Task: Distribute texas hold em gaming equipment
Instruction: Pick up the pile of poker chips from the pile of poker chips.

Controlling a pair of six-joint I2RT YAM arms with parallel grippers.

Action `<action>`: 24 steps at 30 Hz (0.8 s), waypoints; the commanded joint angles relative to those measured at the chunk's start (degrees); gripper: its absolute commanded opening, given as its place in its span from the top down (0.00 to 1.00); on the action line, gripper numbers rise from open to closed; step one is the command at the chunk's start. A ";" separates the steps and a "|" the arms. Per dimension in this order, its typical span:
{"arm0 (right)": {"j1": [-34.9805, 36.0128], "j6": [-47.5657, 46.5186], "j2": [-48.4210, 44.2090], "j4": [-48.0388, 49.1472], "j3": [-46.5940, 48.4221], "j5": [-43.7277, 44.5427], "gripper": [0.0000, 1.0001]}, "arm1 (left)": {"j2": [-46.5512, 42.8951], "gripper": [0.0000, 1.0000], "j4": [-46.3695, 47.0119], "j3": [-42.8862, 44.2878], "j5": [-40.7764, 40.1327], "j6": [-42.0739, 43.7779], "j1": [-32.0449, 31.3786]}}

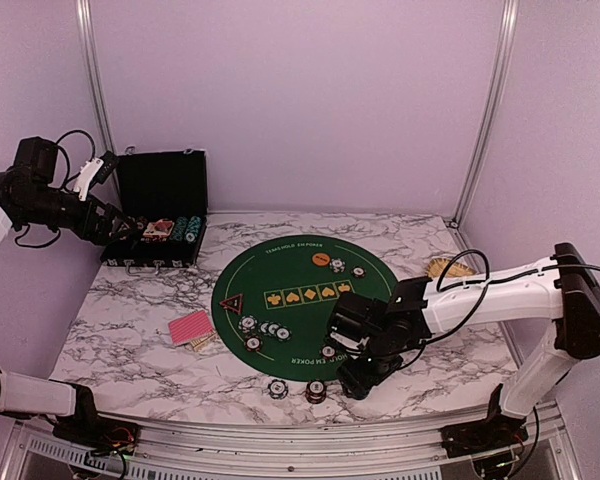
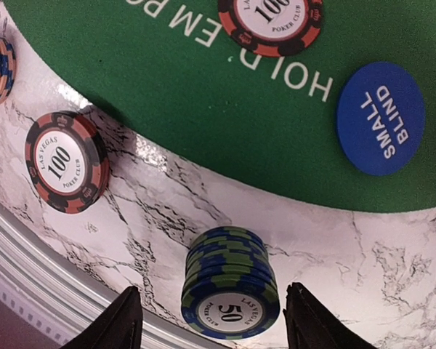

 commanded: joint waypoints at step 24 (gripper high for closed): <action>0.28 -1.02 0.55 -1.10 1.49 3.36 0.59 | -0.29 0.01 -1.25 0.51 0.36 0.75 -0.20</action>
